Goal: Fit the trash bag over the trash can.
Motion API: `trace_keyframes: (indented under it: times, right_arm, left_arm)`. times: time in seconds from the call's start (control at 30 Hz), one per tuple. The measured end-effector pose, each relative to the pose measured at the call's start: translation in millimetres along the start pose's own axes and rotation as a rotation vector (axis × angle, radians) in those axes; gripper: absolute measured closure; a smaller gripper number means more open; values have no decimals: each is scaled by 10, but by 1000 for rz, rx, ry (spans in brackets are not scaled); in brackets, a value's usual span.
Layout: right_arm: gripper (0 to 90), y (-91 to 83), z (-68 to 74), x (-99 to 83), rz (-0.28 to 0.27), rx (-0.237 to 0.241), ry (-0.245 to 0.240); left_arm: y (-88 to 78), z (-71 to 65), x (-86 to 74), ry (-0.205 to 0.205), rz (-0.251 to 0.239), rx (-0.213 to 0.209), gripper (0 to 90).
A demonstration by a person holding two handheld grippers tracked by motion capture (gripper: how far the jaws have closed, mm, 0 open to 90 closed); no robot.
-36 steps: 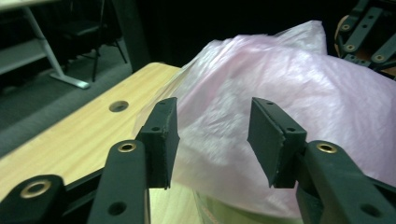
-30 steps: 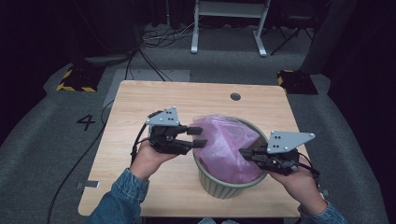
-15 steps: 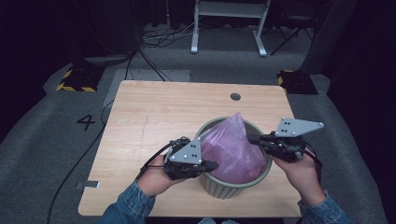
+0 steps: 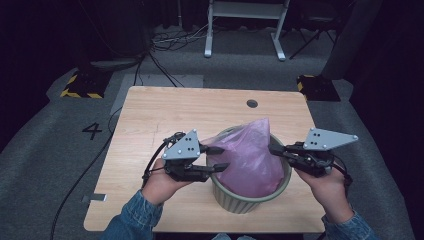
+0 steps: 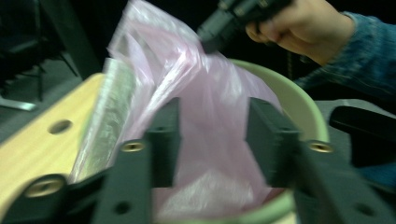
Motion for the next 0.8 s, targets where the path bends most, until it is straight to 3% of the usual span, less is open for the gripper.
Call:
trace_keyframes:
  times: [0.17, 0.33, 0.5, 0.63, 0.7, 0.8]
  right_arm:
    - [898, 6, 30, 8, -1, -3, -14]
    - [898, -20, 10, 0, 1, -7, -16]
    - [898, -27, 57, 37, -7, 4, -37]
    - [898, -30, 82, 71, -21, 7, -48]
    - [898, -31, 62, 64, -21, 3, -44]
    - [898, -35, 26, 34, -18, -1, -30]
  left_arm:
    - [-67, 91, 133, 23, -20, 44, 440]
    - [-141, 184, 216, 20, -45, 89, 431]
    - [-33, 225, 312, 22, -18, 90, 434]
    - [131, 220, 282, 11, 31, 43, 526]
    - [194, 184, 246, 14, 57, 15, 664]
    - [248, 124, 198, 31, 80, 9, 811]
Point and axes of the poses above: each handheld gripper's, and its own axes: y roughly forward along the jaws, x roughly out of its top, z roughly to its left, the point moved 3 cm from there along y, roughly forward along the jaws, and after that the axes turned 10 degrees about y, right-handed, at the moved point
